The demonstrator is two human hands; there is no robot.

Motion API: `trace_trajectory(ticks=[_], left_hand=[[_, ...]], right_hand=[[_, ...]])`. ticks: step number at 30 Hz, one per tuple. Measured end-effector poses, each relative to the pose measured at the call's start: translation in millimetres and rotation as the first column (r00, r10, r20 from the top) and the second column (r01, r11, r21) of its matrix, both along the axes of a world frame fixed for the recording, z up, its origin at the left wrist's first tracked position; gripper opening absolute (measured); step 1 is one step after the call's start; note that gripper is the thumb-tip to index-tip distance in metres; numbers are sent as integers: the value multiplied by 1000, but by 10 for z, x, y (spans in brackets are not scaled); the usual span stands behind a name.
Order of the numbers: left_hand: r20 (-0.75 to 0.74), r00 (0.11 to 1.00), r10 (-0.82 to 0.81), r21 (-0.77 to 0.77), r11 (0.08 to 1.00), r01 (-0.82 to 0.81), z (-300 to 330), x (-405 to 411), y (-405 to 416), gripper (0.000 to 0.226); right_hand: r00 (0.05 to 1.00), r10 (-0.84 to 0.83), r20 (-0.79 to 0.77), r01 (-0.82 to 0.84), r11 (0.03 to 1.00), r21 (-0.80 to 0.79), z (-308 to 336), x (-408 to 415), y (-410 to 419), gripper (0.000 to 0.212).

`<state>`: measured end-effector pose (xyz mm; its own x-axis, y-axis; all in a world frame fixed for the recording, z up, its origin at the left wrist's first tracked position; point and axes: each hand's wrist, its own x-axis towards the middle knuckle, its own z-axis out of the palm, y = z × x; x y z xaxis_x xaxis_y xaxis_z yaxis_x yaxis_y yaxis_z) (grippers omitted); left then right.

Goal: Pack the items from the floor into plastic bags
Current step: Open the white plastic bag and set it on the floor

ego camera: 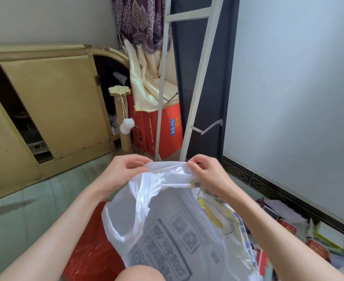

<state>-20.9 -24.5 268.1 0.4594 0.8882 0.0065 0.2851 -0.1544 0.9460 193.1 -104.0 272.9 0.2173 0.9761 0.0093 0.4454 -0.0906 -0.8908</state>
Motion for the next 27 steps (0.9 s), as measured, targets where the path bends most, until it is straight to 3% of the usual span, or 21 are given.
trace_trajectory(ticks=[2, 4, 5, 7, 10, 13, 15, 17, 19, 22, 24, 27], left_hand=[[22, 973, 228, 313, 923, -224, 40, 33, -10, 31], [91, 959, 268, 532, 801, -274, 153, 122, -147, 25], [81, 975, 207, 606, 766, -213, 206, 190, -259, 17], [-102, 991, 88, 743, 669, 17, 207, 354, -481, 20], [-423, 869, 256, 826, 503, 255, -99, 498, -613, 52], [-557, 727, 400, 758, 604, 248, -418, 491, -558, 82], [-487, 789, 375, 762, 624, 175, -479, 494, -455, 71], [-357, 896, 265, 756, 645, 111, -476, 522, -372, 39], [-275, 950, 150, 694, 714, 88, -408, 580, -294, 14], [-256, 961, 103, 599, 797, 75, -314, 696, -173, 12], [-215, 963, 163, 566, 824, -13, -245, 781, -120, 16], [-123, 946, 300, 491, 847, -205, -167, 843, -80, 22]], right_hand=[[1000, -20, -19, 21, 1000, 9, 35, 11, -15, 20], [998, -43, -41, 43, 999, -6, 37, 9, -21, 21], [997, -53, -50, 52, 998, -22, 39, -2, -21, 21], [996, -67, -65, 64, 997, -48, 40, -27, -1, 20], [988, -102, -112, 94, 993, -73, 47, -33, 38, 19], [964, -106, -244, 73, 988, -138, 38, 33, 45, 21], [939, -83, -334, 30, 987, -161, 56, 85, 41, 23], [921, -119, -371, 78, 989, -122, 48, 119, 52, 16], [960, -204, -191, 205, 979, -14, 4, 204, 77, 12], [966, -234, 110, 217, 964, 151, -96, 310, 101, 12], [943, -255, 214, 189, 939, 288, -162, 309, 87, 17], [839, -315, 444, 86, 882, 463, -193, 251, 54, 46]])
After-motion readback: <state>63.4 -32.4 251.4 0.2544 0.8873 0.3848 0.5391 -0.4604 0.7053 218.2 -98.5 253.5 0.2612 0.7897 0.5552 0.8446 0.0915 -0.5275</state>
